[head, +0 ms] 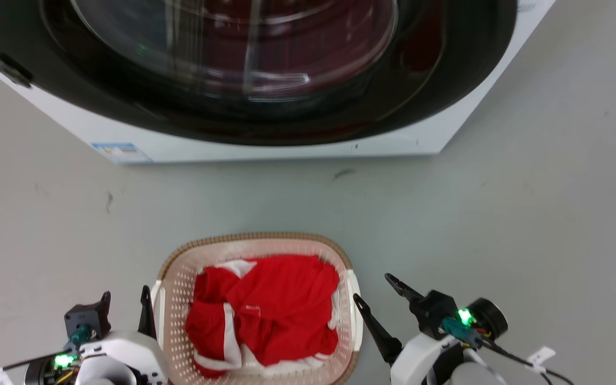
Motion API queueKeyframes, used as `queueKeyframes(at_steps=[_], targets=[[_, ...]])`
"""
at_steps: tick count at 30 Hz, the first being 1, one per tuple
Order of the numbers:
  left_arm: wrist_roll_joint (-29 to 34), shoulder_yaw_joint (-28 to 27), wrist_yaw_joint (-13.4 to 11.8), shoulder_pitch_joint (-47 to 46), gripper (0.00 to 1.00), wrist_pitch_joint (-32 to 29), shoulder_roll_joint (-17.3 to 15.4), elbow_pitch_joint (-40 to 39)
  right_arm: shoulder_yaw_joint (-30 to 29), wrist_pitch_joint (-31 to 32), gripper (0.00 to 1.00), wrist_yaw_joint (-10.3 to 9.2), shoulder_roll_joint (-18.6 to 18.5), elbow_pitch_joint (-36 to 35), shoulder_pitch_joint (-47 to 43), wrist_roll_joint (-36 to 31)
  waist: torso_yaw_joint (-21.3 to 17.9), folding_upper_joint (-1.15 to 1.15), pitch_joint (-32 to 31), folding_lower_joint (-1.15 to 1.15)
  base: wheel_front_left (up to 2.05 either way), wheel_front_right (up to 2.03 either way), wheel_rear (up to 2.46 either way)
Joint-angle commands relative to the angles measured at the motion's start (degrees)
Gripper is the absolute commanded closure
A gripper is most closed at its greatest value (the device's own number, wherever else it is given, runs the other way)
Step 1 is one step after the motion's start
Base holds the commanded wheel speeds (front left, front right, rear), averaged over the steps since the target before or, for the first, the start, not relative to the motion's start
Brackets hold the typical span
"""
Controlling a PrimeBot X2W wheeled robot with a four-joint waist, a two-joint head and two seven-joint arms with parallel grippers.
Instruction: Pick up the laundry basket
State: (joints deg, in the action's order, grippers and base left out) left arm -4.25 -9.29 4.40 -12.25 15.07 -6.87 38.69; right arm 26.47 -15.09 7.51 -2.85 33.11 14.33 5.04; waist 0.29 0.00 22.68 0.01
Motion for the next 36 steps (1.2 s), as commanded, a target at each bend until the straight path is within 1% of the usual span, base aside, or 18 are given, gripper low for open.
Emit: queueKeyframes(at_steps=[1, 7, 14, 20, 28, 36], targets=[[0.1, -0.2, 0.2, -1.4, 0.00, 0.2, -0.3, 0.8, 0.4, -0.1, 0.00, -0.04, -0.1, 1.0, 1.6, 0.4, 0.0, 0.00, 3.6, -0.01, 0.00, 0.00, 0.00], [0.0, -1.0, 0.1, -6.0, 0.00, 0.2, -0.9, 6.1, 3.6, -0.1, 0.00, -0.04, -0.1, 8.1, 8.1, 1.4, 0.3, 0.00, 9.4, -0.01, 0.00, 0.00, 0.00], [0.3, -1.2, 0.6, -11.0, 0.00, 0.2, -1.4, 10.1, 4.6, -0.1, 0.00, -0.04, -0.1, 15.1, 14.7, 2.6, 1.1, 0.00, 15.6, -0.01, 0.00, 0.00, 0.00], [0.7, -0.8, 0.6, -15.0, 0.00, 0.2, -1.9, 13.0, 6.9, -0.1, 0.00, -0.04, -0.1, 20.6, 19.2, 4.6, 1.5, 0.00, 20.0, -0.01, 0.00, 0.00, 0.00], [1.0, -0.1, 1.0, -18.8, 0.00, 0.2, -2.4, 15.0, 11.0, -0.1, 0.00, -0.06, -0.1, 27.0, 23.9, 9.5, 1.7, 0.00, 24.6, -0.01, 0.00, 0.00, 0.00], [1.3, 0.6, 1.5, -21.3, 0.00, 0.2, -2.9, 16.2, 16.1, -0.1, 0.00, -0.08, -0.2, 30.8, 27.4, 15.4, 1.9, 0.00, 28.0, -0.01, 0.00, 0.00, 0.00]])
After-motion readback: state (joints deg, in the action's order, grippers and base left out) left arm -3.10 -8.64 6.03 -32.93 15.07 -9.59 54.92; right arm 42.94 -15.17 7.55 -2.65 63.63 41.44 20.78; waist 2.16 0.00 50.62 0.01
